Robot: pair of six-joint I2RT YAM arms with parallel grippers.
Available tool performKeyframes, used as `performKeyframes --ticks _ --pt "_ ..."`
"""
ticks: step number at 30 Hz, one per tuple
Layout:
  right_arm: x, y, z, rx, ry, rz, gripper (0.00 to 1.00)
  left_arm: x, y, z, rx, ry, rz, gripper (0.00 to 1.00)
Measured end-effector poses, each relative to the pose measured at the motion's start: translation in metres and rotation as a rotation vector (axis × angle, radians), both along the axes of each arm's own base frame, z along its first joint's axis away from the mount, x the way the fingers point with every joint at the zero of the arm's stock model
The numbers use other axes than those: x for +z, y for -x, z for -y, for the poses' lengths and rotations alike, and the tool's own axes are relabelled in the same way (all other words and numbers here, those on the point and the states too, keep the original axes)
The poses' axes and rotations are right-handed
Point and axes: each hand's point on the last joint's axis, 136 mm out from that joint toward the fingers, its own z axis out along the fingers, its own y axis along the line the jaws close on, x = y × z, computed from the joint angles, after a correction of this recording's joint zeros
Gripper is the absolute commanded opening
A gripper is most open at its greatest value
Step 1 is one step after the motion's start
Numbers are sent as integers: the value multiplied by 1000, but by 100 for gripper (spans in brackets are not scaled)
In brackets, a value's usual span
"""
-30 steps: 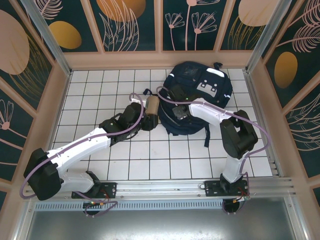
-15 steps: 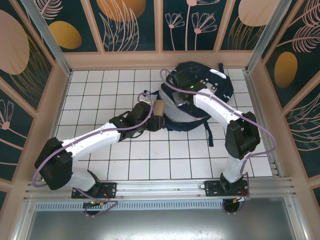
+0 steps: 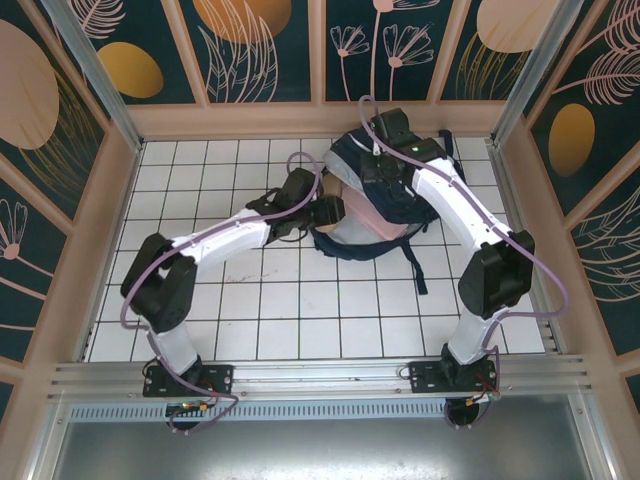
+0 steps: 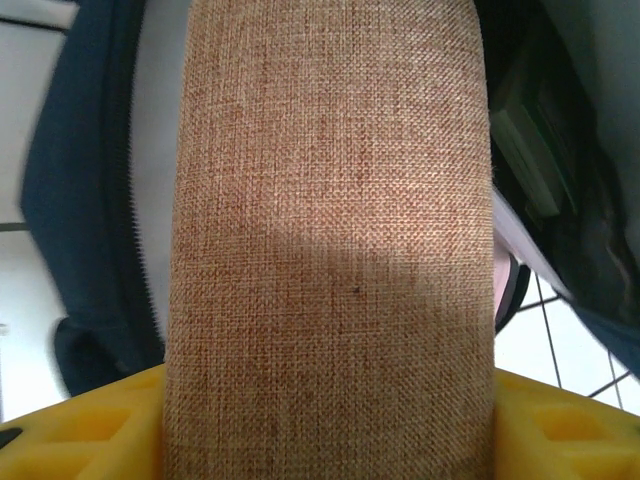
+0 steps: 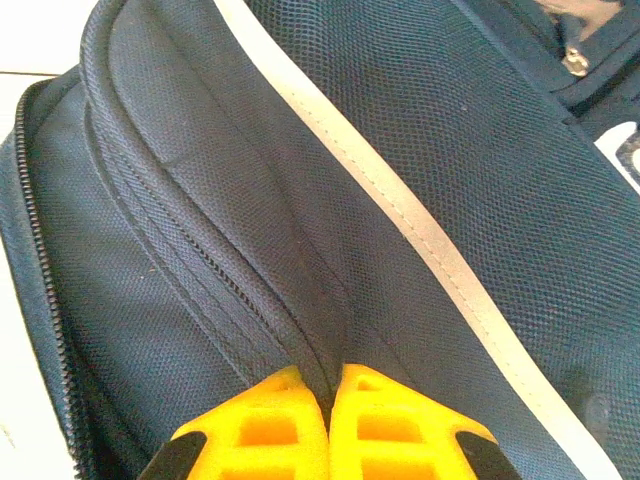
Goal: Pack the student bag
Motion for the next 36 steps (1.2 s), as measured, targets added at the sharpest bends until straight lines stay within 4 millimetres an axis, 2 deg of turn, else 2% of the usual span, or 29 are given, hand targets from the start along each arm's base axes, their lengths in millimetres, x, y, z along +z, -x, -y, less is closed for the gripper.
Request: performKeyframes --ticks 5,10,15,17,18,20,24,29,36 --pt "0 2 -6 -2 -45 -19 0 -25 -11 18 40 53 -98 35" --pt "0 3 -8 -6 -64 -28 0 -46 -24 27 105 72 -164 37" --pt "0 3 -8 -8 -69 -27 0 -61 -35 32 150 60 -203 61" --pt "-1 3 -8 -9 -72 -30 0 -61 -36 31 160 64 -205 71" --pt "-1 2 -7 -8 -74 -31 0 -60 -36 31 166 66 -205 79" --pt "-4 2 -7 -8 -78 -35 0 -61 -37 29 179 63 -209 82" --pt "-7 3 -8 -2 -91 -45 0 -57 -33 24 188 58 -204 83" --pt "-6 1 -8 0 -106 -42 0 -39 -30 17 199 66 -184 80" --pt "-6 0 -7 2 -114 -43 0 -14 -22 -6 245 29 -136 76"
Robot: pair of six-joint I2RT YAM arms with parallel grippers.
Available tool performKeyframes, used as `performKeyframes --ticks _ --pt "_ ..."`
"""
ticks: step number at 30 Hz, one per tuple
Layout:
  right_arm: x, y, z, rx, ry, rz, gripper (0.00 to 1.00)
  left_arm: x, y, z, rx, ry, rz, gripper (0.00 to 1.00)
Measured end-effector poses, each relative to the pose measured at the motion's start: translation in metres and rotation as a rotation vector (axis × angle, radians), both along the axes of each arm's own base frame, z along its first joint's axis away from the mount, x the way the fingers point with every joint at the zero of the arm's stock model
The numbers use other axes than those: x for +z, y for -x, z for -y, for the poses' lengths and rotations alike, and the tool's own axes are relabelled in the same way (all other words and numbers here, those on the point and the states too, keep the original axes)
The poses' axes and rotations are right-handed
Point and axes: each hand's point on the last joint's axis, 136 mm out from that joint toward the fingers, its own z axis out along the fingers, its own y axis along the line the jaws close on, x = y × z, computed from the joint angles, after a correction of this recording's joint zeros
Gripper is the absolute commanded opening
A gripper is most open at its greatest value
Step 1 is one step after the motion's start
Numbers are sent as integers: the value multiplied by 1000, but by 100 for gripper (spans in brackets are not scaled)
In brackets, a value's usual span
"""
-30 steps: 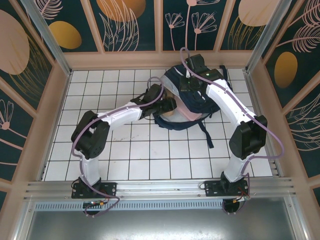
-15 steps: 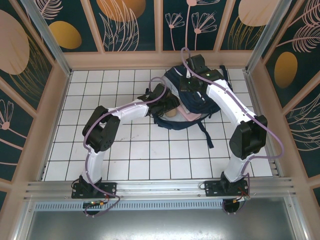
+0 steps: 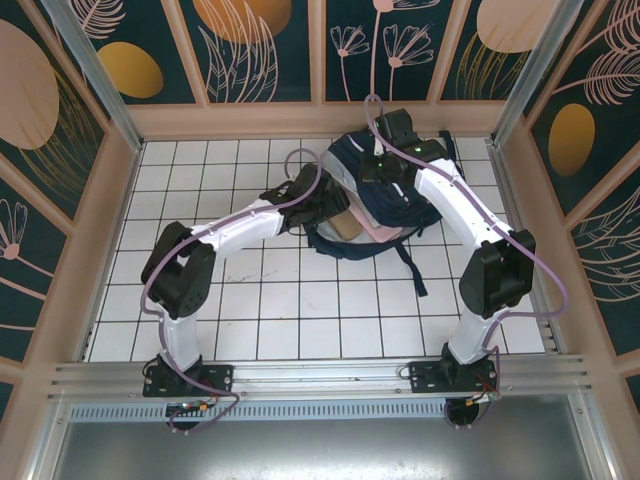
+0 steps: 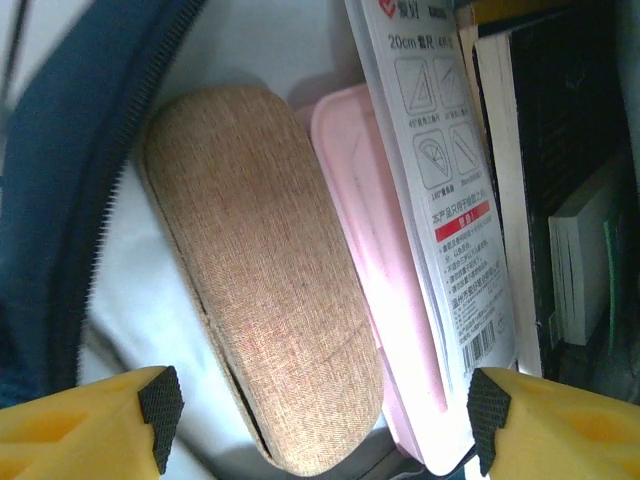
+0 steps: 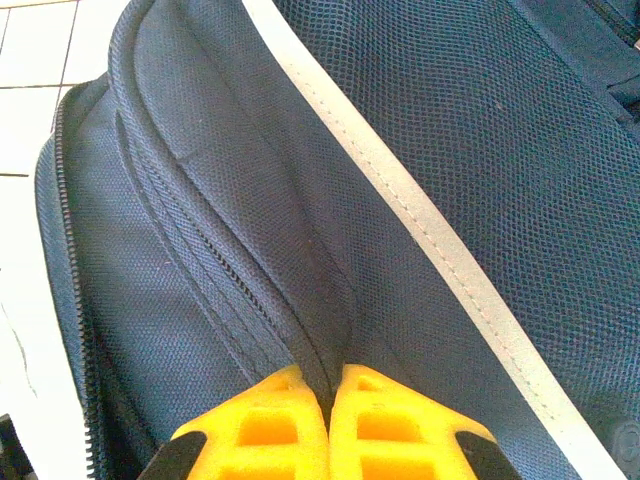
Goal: Pack the student bag
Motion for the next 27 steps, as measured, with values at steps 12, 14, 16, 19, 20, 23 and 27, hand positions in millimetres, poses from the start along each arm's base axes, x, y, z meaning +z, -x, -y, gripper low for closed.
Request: performKeyframes --ticks 12,14,16,19,20,23,27 --pt "-33 9 -11 26 -63 -66 40 28 9 -119 173 -134 69 76" --pt "-44 14 -12 20 -76 -92 46 28 2 -138 195 -144 72 80" --pt "-55 20 -10 10 -83 -116 54 29 -4 -147 188 -147 77 88" --pt "-67 31 -6 -13 -90 -147 55 31 -14 -141 132 -140 84 91" --pt "-69 34 -4 -23 -91 -152 55 33 -20 -133 102 -133 86 91" --pt "-74 42 3 -65 -101 -161 56 36 -46 -106 7 -111 106 90" --pt "-82 59 14 -128 -133 -180 58 27 -78 -81 -93 -125 130 88"
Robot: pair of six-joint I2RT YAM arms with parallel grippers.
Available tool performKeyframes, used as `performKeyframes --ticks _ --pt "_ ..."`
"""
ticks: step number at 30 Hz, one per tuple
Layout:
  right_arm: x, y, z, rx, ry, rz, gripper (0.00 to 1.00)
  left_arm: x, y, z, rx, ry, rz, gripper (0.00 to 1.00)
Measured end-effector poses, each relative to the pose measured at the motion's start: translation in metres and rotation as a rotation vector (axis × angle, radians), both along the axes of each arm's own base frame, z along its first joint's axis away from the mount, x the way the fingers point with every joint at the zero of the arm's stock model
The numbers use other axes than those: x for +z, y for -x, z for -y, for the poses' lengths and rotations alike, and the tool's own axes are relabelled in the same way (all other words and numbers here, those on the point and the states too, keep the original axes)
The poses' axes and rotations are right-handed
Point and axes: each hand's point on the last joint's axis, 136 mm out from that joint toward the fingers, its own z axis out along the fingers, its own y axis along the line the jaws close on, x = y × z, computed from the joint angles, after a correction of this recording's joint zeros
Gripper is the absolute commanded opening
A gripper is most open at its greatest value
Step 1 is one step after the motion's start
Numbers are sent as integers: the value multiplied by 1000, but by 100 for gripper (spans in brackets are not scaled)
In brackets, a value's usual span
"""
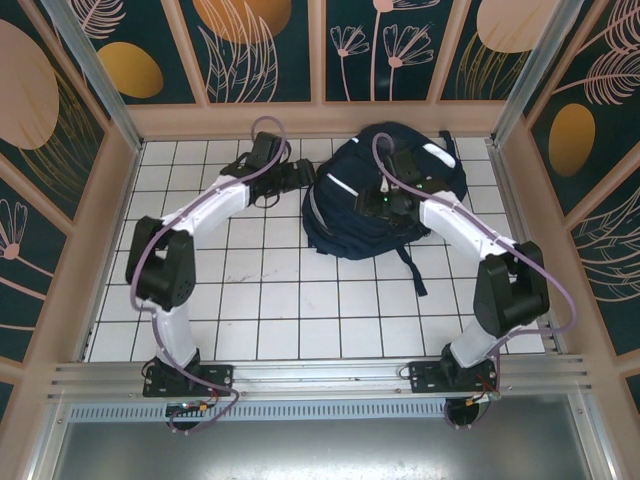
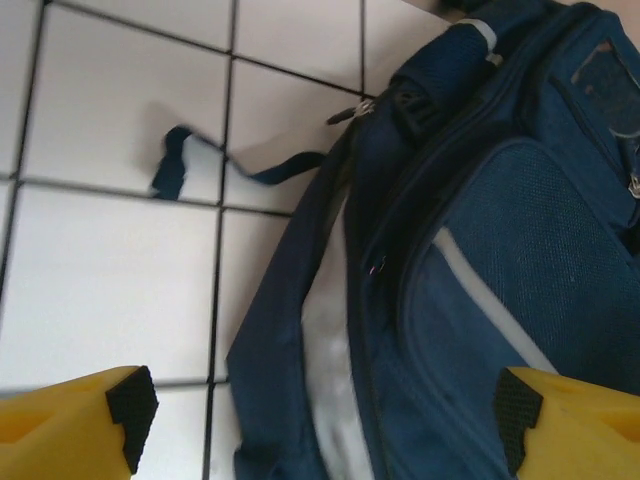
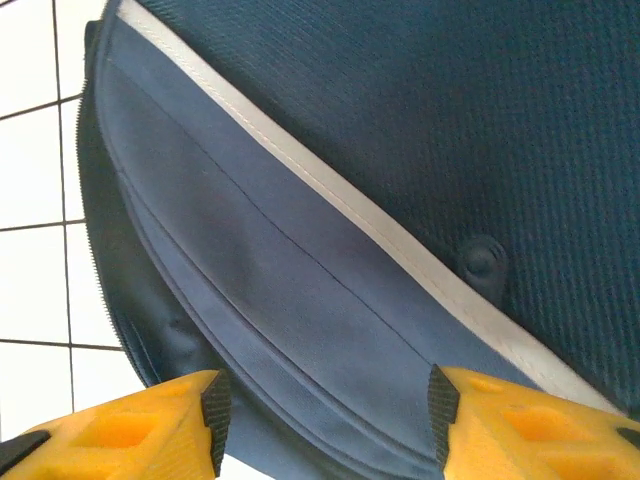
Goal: Pack the student bag
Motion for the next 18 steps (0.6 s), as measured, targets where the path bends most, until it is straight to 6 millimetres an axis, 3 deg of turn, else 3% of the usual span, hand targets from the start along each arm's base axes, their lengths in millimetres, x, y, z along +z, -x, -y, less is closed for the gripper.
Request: performKeyframes --ticks 9,12,16,17,18 --pt "-32 36 7 -97 -72 -91 59 -16 -56 46 -194 -33 73 86" --pt "-39 46 4 -117 -87 -111 59 -29 -69 57 -235 -35 78 85" --pt "-51 55 1 -147 -99 -139 59 -62 -72 69 -290 -16 35 69" --pt "-54 56 3 -156 -95 -144 59 -72 -71 71 -297 -13 17 62" --pt "-56 57 4 -165 -90 -146 59 -79 -70 72 -300 -11 6 48"
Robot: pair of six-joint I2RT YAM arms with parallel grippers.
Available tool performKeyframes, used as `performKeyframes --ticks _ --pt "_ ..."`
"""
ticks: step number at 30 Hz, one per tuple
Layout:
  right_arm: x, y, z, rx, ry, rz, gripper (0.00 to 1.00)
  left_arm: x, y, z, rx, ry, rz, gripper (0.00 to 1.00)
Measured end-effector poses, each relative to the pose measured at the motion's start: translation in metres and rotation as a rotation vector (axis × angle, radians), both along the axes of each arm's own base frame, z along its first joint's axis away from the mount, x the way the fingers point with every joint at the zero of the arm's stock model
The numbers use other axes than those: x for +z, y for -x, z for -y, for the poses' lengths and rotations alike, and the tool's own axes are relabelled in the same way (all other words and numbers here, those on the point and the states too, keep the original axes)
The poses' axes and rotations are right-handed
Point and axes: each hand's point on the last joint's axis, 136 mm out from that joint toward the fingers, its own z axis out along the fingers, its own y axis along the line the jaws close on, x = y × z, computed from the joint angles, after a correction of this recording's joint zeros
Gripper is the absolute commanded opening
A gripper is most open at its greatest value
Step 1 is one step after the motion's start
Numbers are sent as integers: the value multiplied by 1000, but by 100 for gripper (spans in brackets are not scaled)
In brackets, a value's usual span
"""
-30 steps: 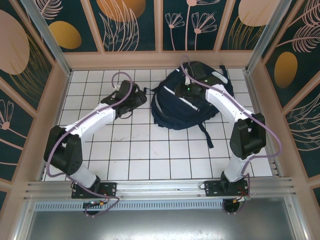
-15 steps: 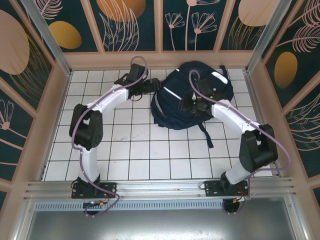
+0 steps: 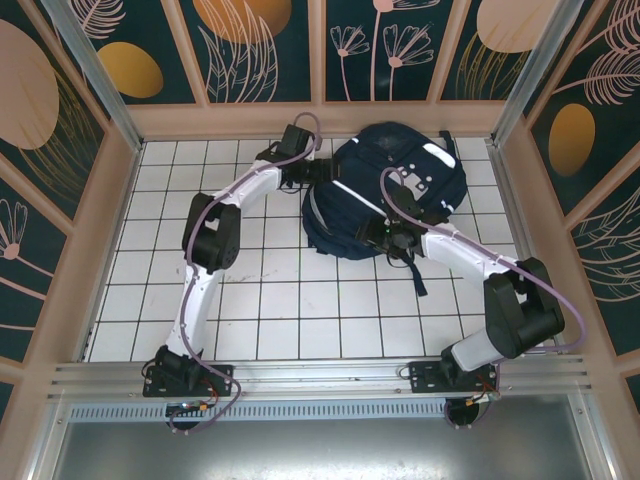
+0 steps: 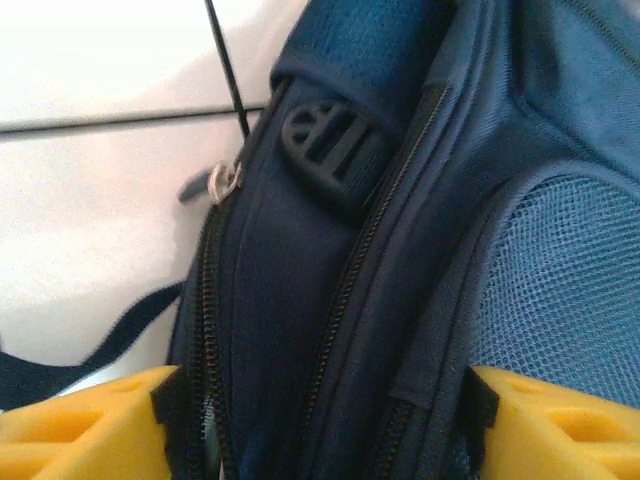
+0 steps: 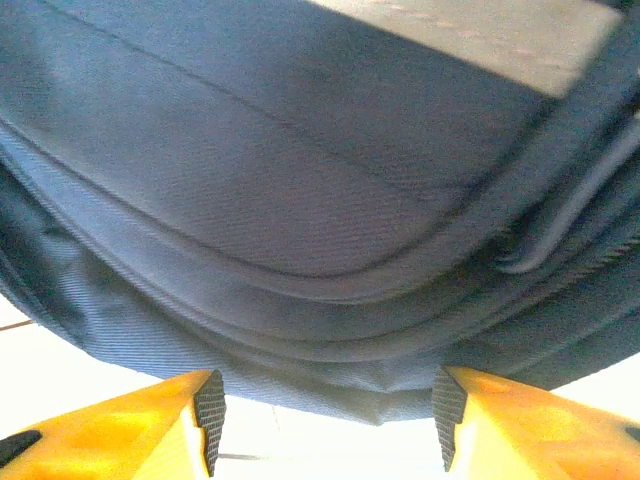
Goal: Pack the student bag
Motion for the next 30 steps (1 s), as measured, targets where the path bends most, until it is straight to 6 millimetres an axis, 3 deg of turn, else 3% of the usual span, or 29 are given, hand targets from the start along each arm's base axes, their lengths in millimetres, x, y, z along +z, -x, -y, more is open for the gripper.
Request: performKeyframes --ticks 5,12,19,25,30 --pt "-6 -5 10 -37 40 1 59 0 14 1 -12 40 33 0" --pt "-19 -8 33 -76 106 -28 59 7 59 -26 18 40 56 0" --pt "-27 -17 44 -45 156 -33 58 8 126 -62 98 100 39 0" --pt "-27 -51 37 -5 187 -14 58 5 195 -88 169 147 -16 0" --pt "-26 -95 24 19 207 21 58 3 231 -76 190 168 -58 0"
